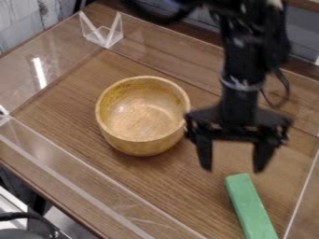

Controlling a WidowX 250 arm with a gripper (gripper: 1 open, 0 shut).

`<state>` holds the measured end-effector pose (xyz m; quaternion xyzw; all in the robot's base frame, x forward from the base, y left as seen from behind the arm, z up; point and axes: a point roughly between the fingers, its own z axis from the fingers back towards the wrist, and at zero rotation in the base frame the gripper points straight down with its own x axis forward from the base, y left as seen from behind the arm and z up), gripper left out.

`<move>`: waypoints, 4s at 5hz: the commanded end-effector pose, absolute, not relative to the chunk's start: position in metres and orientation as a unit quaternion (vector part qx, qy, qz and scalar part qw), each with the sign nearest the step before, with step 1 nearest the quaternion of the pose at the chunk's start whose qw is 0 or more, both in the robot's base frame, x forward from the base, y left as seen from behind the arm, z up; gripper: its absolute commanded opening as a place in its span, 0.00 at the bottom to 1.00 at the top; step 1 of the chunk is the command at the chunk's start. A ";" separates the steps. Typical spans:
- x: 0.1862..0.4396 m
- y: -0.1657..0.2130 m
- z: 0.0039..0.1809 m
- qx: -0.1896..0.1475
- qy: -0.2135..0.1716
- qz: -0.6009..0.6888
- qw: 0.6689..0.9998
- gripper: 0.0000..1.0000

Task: Put the green block in the brown bowl

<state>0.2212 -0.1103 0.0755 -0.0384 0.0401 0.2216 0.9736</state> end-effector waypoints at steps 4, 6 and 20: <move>0.224 -0.132 0.039 -0.077 0.014 0.300 0.951 1.00; 0.223 -0.134 0.034 -0.080 0.015 0.306 0.949 1.00; 0.218 -0.137 0.033 -0.087 0.032 0.311 0.946 0.00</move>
